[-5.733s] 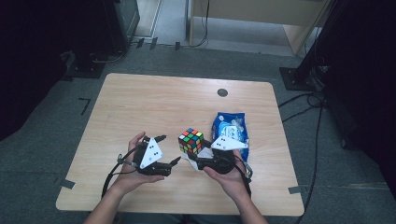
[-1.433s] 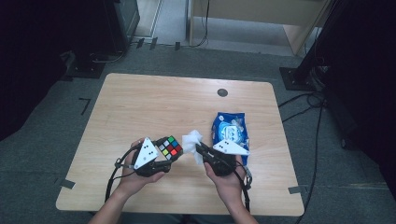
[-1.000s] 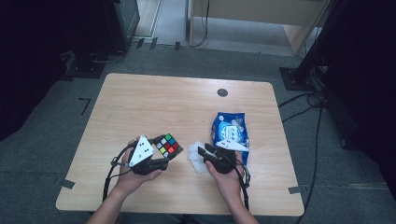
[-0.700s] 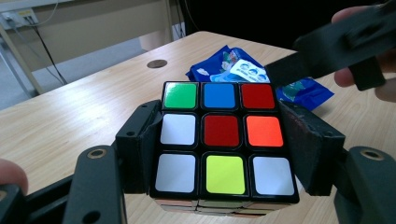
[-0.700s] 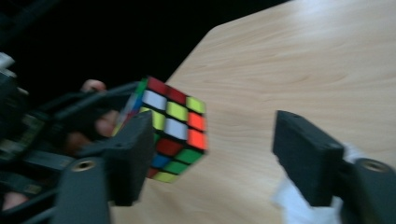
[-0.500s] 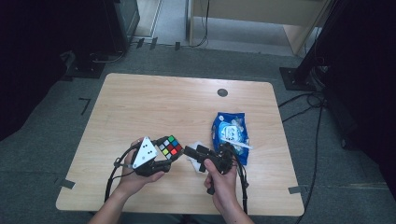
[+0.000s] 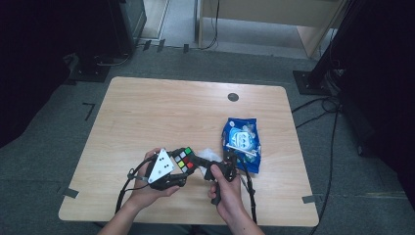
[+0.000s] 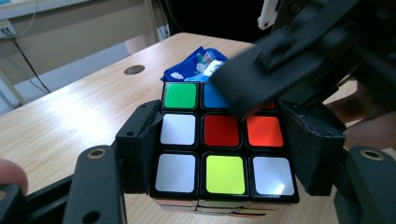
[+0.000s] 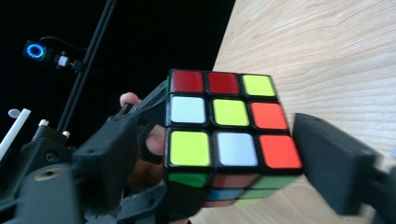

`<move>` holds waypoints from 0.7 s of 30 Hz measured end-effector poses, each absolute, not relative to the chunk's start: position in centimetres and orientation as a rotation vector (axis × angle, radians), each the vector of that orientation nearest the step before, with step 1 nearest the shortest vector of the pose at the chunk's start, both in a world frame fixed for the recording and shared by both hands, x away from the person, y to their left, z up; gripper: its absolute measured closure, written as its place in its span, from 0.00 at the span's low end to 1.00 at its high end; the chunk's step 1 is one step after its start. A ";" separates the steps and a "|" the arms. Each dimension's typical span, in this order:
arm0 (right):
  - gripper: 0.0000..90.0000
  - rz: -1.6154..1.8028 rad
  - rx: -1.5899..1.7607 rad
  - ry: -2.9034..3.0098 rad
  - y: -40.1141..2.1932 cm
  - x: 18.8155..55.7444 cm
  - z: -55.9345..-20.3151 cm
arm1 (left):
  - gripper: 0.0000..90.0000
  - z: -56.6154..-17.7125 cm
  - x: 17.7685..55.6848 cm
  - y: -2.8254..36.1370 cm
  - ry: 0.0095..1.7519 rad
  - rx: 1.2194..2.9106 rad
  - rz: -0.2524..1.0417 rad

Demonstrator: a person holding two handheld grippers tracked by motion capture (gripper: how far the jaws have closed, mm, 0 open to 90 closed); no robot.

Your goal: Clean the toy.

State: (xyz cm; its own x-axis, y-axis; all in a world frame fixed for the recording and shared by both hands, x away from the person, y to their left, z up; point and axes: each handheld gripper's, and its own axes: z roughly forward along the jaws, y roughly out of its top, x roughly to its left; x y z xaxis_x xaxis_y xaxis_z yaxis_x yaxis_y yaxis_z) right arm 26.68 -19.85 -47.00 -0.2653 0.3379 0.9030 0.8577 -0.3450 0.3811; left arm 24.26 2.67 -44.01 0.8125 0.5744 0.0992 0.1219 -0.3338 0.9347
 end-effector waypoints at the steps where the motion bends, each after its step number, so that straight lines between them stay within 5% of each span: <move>1: 0.35 -1.638 -1.582 -1.469 -19.9 26.6 -47.0 | 0.39 -44.0 24.3 2.7 0.527 1.877 0.503; 21: 0.39 -1.816 -1.648 -1.984 -18.9 24.4 -43.9 | 0.31 -44.8 24.8 1.3 0.591 2.000 0.485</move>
